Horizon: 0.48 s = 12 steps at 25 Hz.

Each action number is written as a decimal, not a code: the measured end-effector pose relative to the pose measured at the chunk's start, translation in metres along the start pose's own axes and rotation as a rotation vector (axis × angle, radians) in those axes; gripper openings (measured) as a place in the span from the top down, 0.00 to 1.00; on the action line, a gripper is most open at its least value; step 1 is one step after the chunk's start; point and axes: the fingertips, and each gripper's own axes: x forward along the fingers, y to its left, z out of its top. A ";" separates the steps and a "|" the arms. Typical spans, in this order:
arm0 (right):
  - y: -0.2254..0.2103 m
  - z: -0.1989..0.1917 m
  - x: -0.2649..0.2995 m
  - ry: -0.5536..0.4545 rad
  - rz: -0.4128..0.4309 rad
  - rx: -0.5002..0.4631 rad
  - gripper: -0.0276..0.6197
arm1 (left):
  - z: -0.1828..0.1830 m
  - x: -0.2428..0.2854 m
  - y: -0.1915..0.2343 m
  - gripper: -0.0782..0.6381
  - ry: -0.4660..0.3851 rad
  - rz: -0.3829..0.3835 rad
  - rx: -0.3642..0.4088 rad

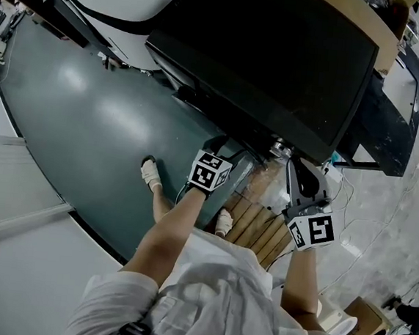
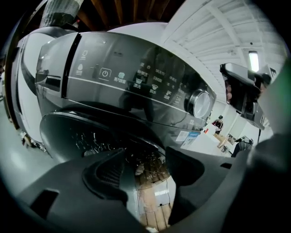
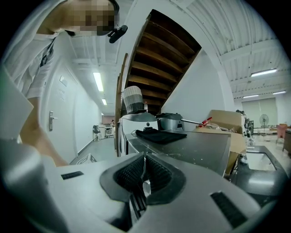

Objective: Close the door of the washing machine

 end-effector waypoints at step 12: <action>0.005 -0.010 -0.001 0.026 -0.011 0.003 0.91 | 0.006 0.007 0.002 0.53 -0.009 0.009 -0.037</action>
